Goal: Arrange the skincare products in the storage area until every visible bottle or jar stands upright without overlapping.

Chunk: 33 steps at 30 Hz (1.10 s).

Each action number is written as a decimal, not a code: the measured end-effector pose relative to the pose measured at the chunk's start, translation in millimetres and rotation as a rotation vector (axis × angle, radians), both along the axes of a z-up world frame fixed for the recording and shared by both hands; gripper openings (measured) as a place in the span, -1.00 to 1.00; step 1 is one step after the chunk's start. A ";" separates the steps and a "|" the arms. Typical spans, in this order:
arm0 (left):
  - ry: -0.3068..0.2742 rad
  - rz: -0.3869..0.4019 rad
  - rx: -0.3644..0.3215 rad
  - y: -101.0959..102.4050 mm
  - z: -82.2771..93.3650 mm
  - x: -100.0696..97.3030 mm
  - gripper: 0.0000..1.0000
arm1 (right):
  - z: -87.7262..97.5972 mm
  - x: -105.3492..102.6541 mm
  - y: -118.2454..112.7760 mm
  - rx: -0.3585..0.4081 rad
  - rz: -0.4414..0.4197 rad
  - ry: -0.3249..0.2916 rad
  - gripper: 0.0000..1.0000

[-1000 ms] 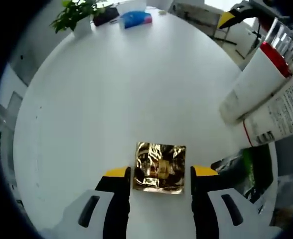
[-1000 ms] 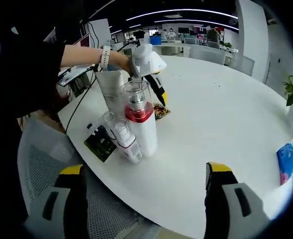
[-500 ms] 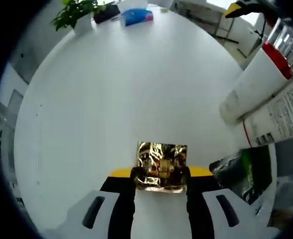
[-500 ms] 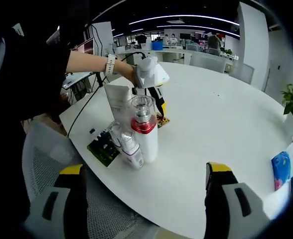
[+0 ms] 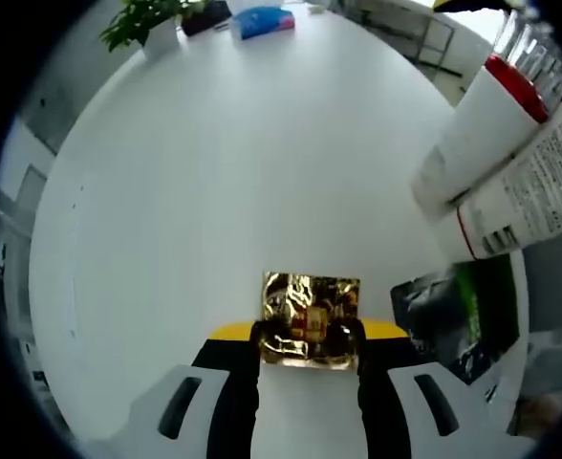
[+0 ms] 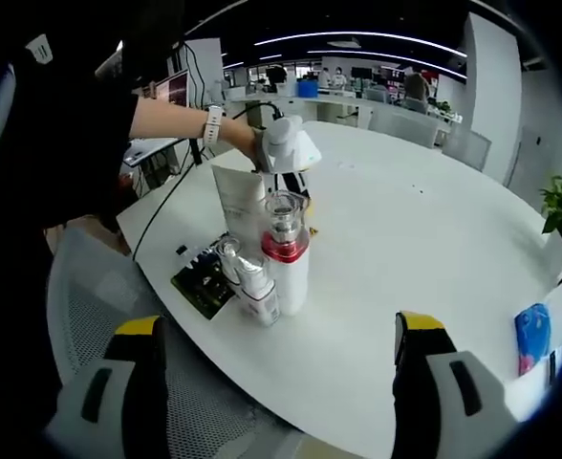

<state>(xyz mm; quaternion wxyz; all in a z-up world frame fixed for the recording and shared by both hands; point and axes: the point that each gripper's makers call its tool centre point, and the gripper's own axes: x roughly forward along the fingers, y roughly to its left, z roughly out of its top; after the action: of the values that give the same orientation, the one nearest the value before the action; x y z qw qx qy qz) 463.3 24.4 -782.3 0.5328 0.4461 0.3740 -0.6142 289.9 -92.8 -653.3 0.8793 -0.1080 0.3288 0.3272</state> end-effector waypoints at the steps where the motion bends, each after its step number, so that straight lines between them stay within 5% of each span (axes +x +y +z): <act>1: -0.001 0.003 0.002 2.9 0.3 -0.5 -0.29 | 0.9 -0.1 0.8 0.001 0.002 -0.002 0.99; 5: -0.012 0.025 0.002 12.2 5.3 2.3 -0.66 | 4.6 0.3 3.5 0.002 0.017 -0.014 0.99; 9: -0.038 0.051 0.006 22.5 4.2 8.2 -0.68 | 4.2 -0.1 5.1 -0.008 0.026 -0.013 0.99; 14: -0.065 0.070 -0.026 24.0 10.6 15.0 -0.54 | 4.9 -1.3 8.2 -0.011 0.032 -0.016 0.99; 19: -0.058 0.101 -0.034 24.7 8.3 24.0 -0.11 | 3.9 -2.5 9.6 -0.009 0.030 -0.012 0.99; 33: 0.002 0.076 -0.009 20.6 -1.6 26.3 -0.10 | -4.0 -5.7 2.7 -0.015 0.006 0.018 0.99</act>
<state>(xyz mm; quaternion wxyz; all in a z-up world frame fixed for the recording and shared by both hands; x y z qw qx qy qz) 489.6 45.0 -783.9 0.5572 0.4288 0.3884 -0.5957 284.3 -90.1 -657.3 0.8746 -0.1127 0.3389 0.3280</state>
